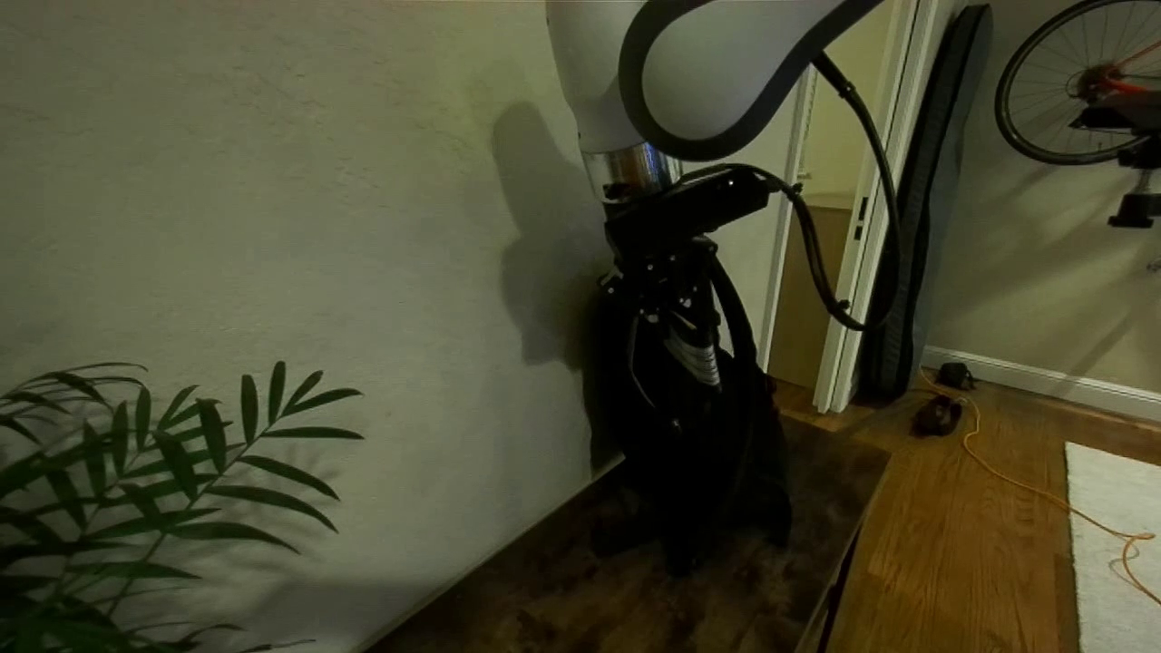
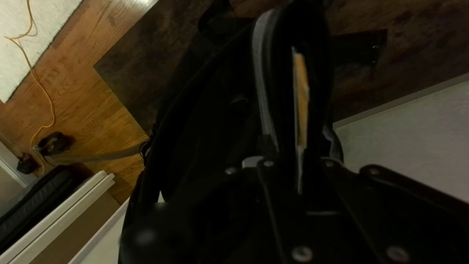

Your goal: Pick up the wallet and put it in the bag

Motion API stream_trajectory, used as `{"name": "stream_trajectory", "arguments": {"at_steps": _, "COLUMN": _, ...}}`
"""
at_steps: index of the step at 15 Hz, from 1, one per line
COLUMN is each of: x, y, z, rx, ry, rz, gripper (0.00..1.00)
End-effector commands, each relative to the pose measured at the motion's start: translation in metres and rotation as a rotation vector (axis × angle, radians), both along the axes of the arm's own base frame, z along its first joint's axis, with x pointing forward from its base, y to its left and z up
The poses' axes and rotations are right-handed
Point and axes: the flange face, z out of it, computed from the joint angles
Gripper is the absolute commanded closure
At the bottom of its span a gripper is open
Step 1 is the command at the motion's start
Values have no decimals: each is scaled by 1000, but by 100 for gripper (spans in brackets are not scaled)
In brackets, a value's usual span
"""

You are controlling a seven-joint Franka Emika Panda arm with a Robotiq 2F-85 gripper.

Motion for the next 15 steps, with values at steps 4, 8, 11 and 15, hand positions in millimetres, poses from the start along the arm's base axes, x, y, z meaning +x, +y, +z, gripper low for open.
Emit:
{"name": "stream_trajectory", "arguments": {"at_steps": 4, "x": 7, "y": -12, "z": -8, "rx": 21, "ry": -50, "rz": -69, "gripper": 95}}
{"name": "stream_trajectory", "arguments": {"at_steps": 8, "x": 20, "y": -15, "z": -11, "rx": 42, "ry": -123, "rz": -79, "gripper": 95}}
{"name": "stream_trajectory", "arguments": {"at_steps": 11, "x": 30, "y": -18, "z": -11, "rx": 46, "ry": -185, "rz": -60, "gripper": 96}}
{"name": "stream_trajectory", "arguments": {"at_steps": 15, "x": 38, "y": -20, "z": -15, "rx": 17, "ry": -213, "rz": -32, "gripper": 96}}
